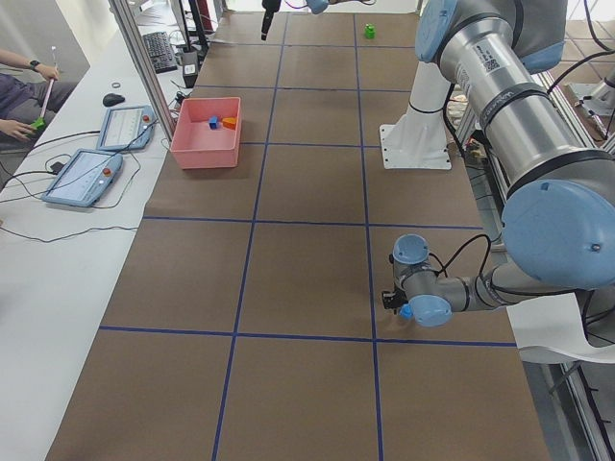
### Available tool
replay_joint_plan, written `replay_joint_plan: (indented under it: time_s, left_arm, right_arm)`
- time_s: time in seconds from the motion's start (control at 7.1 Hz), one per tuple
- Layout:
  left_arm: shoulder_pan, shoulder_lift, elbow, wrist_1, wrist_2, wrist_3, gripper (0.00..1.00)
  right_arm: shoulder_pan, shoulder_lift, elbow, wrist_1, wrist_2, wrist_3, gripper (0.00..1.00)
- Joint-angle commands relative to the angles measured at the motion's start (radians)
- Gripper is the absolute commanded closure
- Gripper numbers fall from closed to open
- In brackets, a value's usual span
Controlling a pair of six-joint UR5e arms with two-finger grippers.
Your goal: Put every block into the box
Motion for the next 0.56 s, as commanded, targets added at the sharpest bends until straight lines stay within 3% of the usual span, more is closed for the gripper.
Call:
replay_joint_plan:
  time_s: [0.0,0.42]
  left_arm:
    - [0.004,0.000,0.001,-0.006,0.002,-0.002,0.24]
    - [0.009,-0.003,0.009,-0.004,0.002,-0.003,0.23]
  right_arm:
    - [0.000,0.000,0.000,0.000,-0.001,0.000,0.00]
    - [0.000,-0.005,0.000,0.000,-0.001,0.000,0.00]
